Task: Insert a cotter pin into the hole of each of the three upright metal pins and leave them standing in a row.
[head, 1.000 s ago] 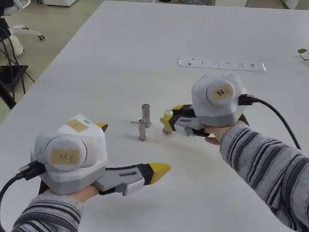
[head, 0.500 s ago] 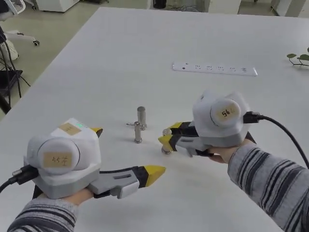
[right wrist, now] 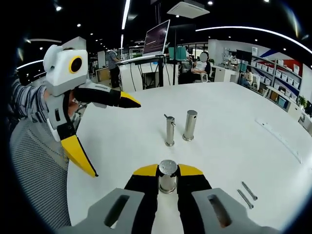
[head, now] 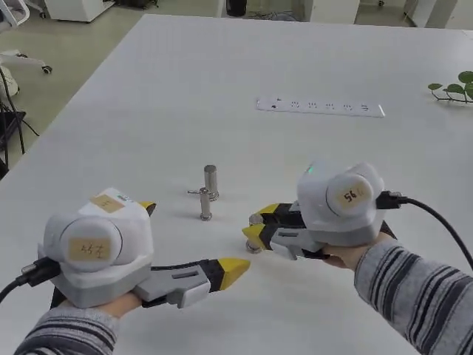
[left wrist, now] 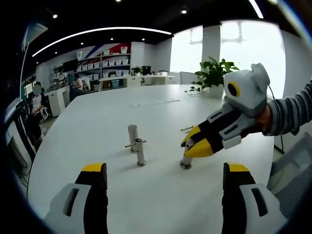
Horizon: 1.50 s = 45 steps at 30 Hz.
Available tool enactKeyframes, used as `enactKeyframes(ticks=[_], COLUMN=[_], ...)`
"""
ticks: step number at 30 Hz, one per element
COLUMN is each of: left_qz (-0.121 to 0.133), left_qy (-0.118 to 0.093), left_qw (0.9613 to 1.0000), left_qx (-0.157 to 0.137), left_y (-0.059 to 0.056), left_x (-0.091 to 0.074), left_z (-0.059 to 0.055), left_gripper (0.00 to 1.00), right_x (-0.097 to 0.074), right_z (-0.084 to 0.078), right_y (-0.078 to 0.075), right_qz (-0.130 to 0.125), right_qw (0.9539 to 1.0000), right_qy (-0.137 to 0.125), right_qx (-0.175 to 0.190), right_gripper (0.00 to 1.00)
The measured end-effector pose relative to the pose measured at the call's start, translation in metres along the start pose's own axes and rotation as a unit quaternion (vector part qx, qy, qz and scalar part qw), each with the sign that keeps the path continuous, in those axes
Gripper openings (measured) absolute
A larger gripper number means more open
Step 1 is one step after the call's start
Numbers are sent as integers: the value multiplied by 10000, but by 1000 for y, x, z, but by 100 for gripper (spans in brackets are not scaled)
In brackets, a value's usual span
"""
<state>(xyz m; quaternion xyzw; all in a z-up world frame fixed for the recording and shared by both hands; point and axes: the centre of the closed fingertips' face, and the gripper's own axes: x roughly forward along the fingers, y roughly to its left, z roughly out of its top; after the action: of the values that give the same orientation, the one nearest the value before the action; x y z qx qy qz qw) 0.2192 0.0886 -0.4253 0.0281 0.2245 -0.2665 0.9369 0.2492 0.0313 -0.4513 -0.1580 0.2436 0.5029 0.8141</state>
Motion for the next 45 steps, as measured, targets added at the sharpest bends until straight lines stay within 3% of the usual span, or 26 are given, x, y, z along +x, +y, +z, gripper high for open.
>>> enactKeyframes(ticks=[15, 21, 24, 29, 36, 45], left_qz=[-68, -94, -84, -55, -77, -105], left_qy=[23, 57, 38, 10, 28, 14], left_qw=[10000, 9999, 9999, 10000, 9999, 9999], left_qx=[-16, 43, 60, 54, 76, 64], left_y=[-4, -7, -7, -7, -9, -8], left_x=[1, 2, 2, 3, 3, 4], left_z=[-1, -2, -1, 1, 0, 0], left_gripper=[97, 98, 98, 98, 98, 97], right_x=[-1, -11, -18, -33, -49, -59], right_z=[0, 2, -4, -12, -25, -43], right_y=[3, 3, 1, -11, -43, -76], right_qz=[102, 116, 107, 27, -238, -357], right_qw=[9999, 9999, 9999, 9999, 9989, 9946], right_qy=[26, -12, 94, 165, 379, 960], right_qx=[-13, 52, -29, 43, 148, 189], right_gripper=[9, 18, 20, 20, 20, 21])
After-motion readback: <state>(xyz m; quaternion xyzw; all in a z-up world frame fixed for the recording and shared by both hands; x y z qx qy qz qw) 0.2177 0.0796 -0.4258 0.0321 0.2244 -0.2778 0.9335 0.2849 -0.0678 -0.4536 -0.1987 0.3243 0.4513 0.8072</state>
